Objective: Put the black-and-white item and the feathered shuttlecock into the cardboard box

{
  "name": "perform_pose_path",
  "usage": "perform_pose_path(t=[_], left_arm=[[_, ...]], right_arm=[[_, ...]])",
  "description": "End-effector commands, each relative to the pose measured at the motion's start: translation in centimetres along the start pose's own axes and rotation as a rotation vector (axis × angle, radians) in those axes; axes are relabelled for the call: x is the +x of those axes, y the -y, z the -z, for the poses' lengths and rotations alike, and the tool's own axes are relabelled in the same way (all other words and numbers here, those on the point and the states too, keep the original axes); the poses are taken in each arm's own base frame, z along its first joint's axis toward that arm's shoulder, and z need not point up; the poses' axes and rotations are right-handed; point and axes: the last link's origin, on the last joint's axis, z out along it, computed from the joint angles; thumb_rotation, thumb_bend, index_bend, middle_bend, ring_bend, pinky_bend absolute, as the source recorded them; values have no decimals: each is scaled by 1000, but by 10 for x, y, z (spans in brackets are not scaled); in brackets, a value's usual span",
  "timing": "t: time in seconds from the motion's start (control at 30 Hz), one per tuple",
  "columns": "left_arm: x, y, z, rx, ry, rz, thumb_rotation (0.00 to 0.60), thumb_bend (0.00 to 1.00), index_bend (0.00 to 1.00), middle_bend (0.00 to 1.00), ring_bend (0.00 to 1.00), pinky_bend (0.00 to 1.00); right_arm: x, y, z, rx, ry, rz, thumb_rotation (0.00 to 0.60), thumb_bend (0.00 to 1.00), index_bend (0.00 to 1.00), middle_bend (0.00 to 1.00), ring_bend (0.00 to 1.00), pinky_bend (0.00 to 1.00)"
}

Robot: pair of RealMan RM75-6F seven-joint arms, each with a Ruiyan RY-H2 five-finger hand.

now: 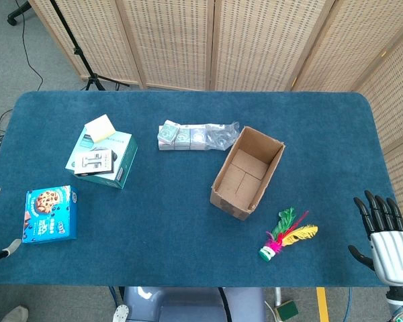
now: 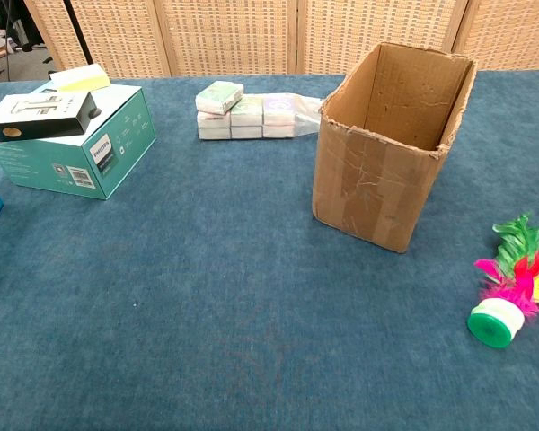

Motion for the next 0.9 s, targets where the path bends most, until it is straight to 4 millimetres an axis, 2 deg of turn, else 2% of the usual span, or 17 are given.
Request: perform_pose_path(t=[0.03,0.3,0.4,0.57,0.73,0.9], left_arm=[[0,0,0,0,2,-1,600,0,0,0,0,0],[-1,0,0,-3,16,-3,600,0,0,0,0,0],[0,-6,-8,-30,33,23,600,0,0,0,0,0],[6,-29,-52,-136,67,42,600,0,0,0,0,0],[18,-64,-106,-232,168,-27,600,0,0,0,0,2],[10,-90,-149,-255,297,-105,600,0,1,0,0,51]], right_arm=[[0,0,0,-1,3,-2,600,0,0,0,0,0],[1,-1,0,-4,16,-13,600,0,0,0,0,0],[1,0,0,-3,22,-22,600,0,0,0,0,0],[-1,-1,-3,-11,36,-27,600,0,0,0,0,0],[-1,-3,-5,-21,45,-32,600,0,0,0,0,0],[-2,-5,-7,-31,59,-38,600,0,0,0,0,0]])
